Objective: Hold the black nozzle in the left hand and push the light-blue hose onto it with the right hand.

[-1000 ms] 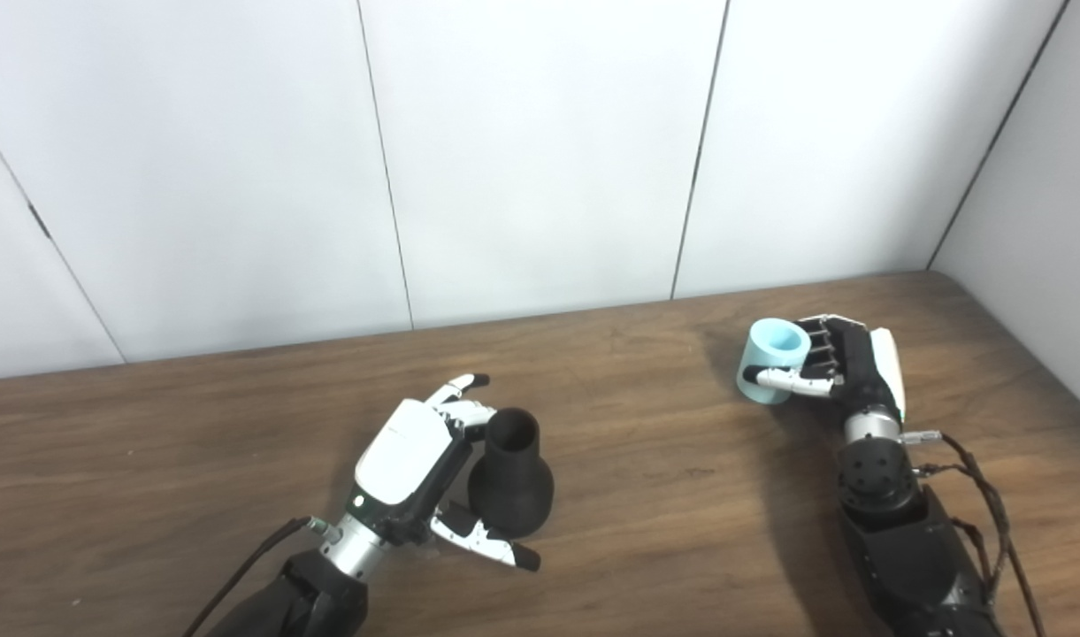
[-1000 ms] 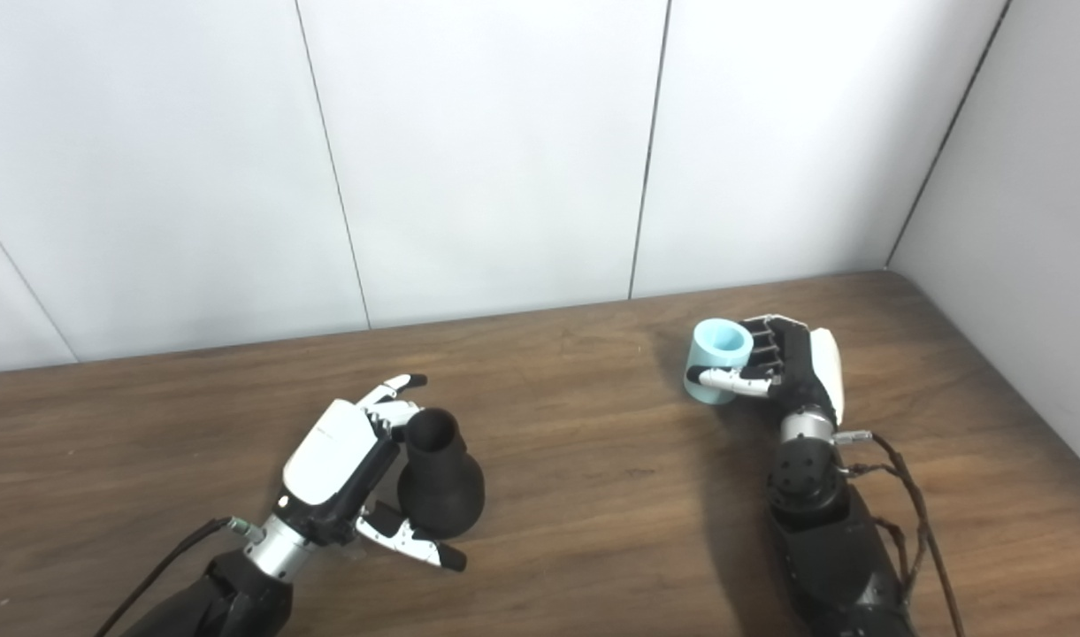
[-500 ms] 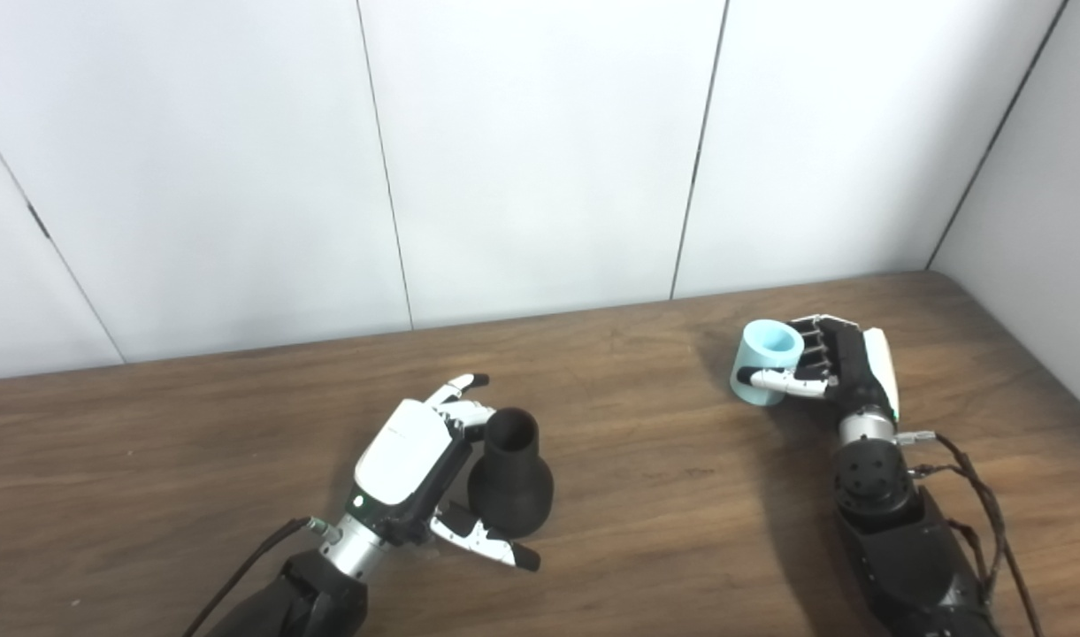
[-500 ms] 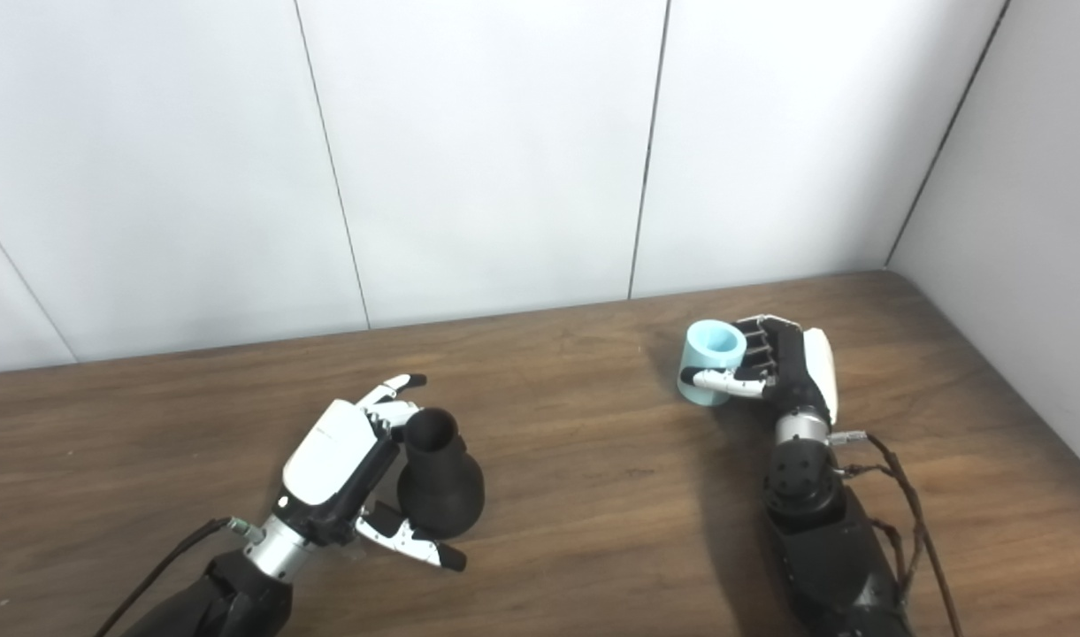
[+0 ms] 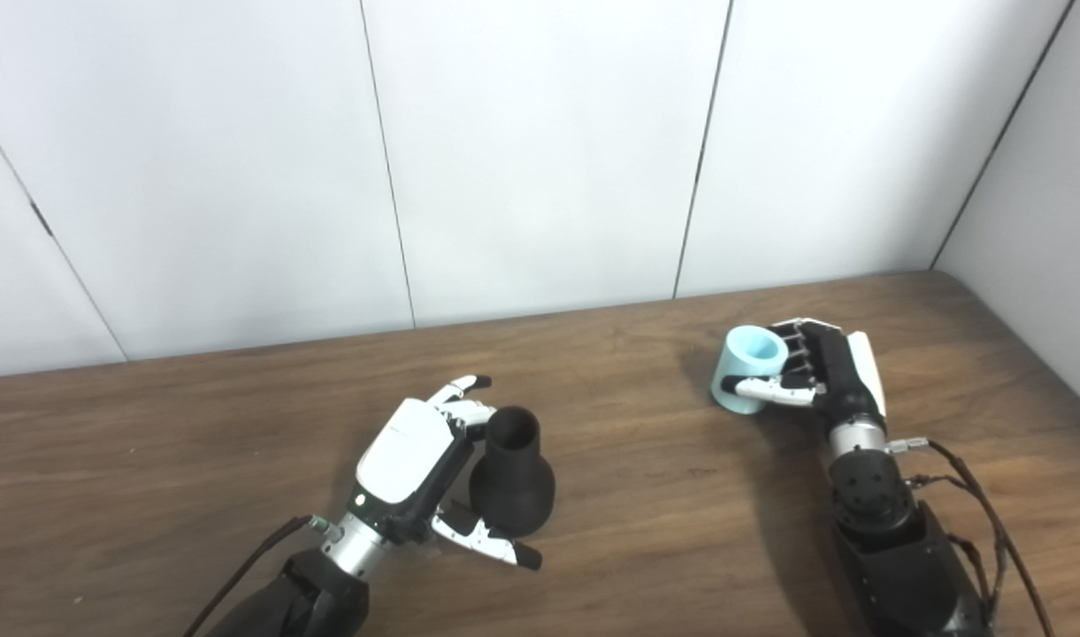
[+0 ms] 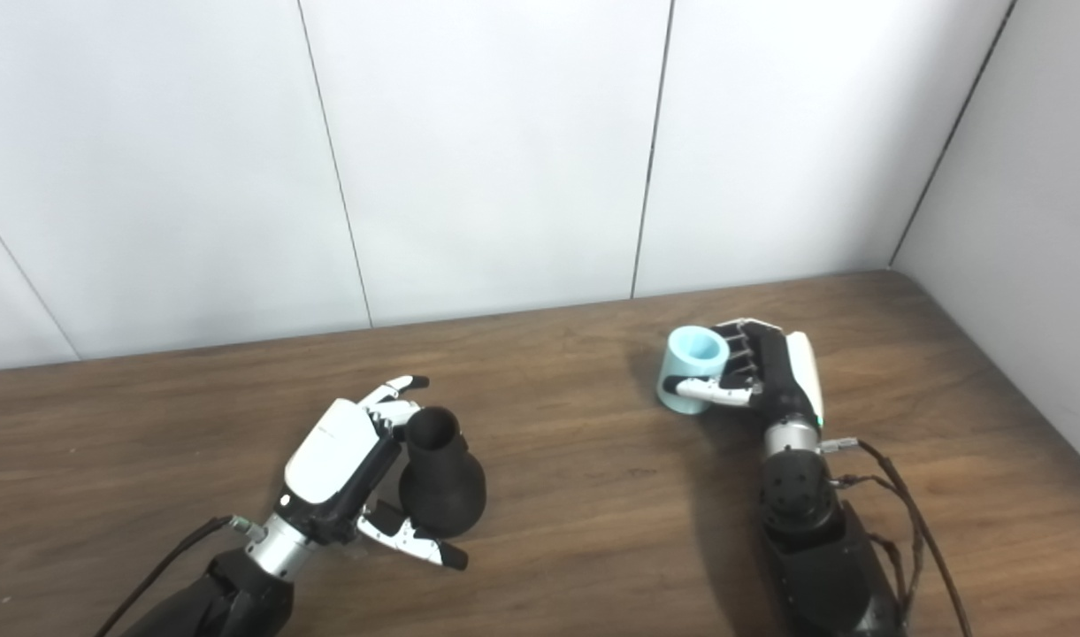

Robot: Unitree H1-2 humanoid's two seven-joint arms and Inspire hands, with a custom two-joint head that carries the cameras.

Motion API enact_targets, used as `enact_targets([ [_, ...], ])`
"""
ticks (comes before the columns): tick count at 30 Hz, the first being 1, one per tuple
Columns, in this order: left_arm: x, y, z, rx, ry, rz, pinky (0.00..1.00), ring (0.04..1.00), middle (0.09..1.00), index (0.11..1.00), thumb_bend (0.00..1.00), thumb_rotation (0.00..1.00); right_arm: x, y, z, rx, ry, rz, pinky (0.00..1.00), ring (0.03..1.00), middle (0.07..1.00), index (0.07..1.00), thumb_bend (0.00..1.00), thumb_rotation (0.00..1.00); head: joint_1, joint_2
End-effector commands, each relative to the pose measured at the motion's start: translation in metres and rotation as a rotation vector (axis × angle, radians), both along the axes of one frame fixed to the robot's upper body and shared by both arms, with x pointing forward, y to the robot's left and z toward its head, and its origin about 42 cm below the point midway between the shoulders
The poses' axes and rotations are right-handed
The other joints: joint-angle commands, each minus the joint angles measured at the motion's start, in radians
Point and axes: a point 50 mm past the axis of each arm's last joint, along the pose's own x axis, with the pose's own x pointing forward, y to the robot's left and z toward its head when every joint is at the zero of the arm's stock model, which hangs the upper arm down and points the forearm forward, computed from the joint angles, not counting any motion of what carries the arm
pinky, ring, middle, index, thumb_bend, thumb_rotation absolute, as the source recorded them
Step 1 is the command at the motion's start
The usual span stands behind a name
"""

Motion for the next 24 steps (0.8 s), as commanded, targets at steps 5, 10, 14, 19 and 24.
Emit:
enact_targets([
  [5,-0.093,0.010,-0.120,-0.001,0.366,0.110,0.89,0.508,0.453,0.482,0.50,0.00,0.005,0.026,0.090,-0.026,-0.274,0.109,0.35,0.409,0.467,0.522,0.52,0.00,0.026,0.004],
  [10,-0.085,0.004,-0.127,0.004,0.370,0.155,0.87,0.477,0.416,0.515,0.50,0.00,0.002,0.038,0.106,-0.014,-0.313,0.145,0.33,0.411,0.478,0.507,0.52,0.00,0.034,0.004],
  [14,-0.081,-0.002,-0.133,0.021,0.390,0.172,0.89,0.490,0.424,0.515,0.50,0.00,-0.002,0.045,0.120,0.003,-0.324,0.175,0.35,0.420,0.478,0.502,0.52,0.00,0.041,0.007],
  [19,-0.079,-0.005,-0.140,0.038,0.404,0.198,0.87,0.491,0.426,0.515,0.50,0.00,-0.004,0.051,0.133,-0.043,-0.344,0.206,0.33,0.407,0.465,0.528,0.52,0.00,0.058,0.007],
  [24,-0.078,-0.003,-0.147,0.055,0.425,0.229,0.88,0.496,0.423,0.515,0.50,0.00,-0.009,0.062,0.143,-0.076,-0.374,0.235,0.31,0.404,0.459,0.520,0.52,0.00,0.066,0.007],
])
